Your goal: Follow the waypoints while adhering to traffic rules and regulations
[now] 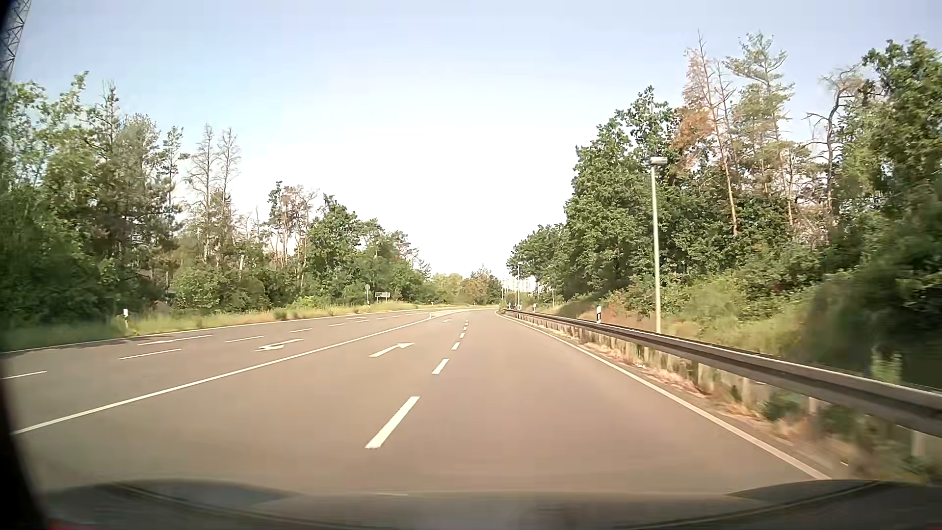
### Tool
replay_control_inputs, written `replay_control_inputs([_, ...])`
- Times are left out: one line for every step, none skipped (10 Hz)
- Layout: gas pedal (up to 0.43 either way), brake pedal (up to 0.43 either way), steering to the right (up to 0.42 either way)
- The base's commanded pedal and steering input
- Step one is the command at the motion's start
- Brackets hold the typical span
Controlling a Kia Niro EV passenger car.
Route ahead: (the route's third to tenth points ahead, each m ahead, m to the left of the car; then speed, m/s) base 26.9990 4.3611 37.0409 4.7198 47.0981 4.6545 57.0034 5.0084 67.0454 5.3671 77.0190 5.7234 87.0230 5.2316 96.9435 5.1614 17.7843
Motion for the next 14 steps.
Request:
replay_control_inputs([0.177, 0.03, -0.007])
replay_control_inputs([0.177, 0.03, -0.008])
replay_control_inputs([0.177, 0.03, -0.007])
replay_control_inputs([0.177, 0.03, -0.007])
replay_control_inputs([0.177, 0.03, -0.008])
replay_control_inputs([0.177, 0.03, -0.007])
replay_control_inputs([0.177, 0.03, -0.007])
replay_control_inputs([0.177, 0.03, -0.008])
replay_control_inputs([0.177, 0.03, -0.007])
replay_control_inputs([0.177, 0.03, -0.007])
replay_control_inputs([0.177, 0.03, -0.006])
replay_control_inputs([0.177, 0.03, -0.005])
replay_control_inputs([0.177, 0.03, -0.004])
replay_control_inputs([0.177, 0.03, -0.004])
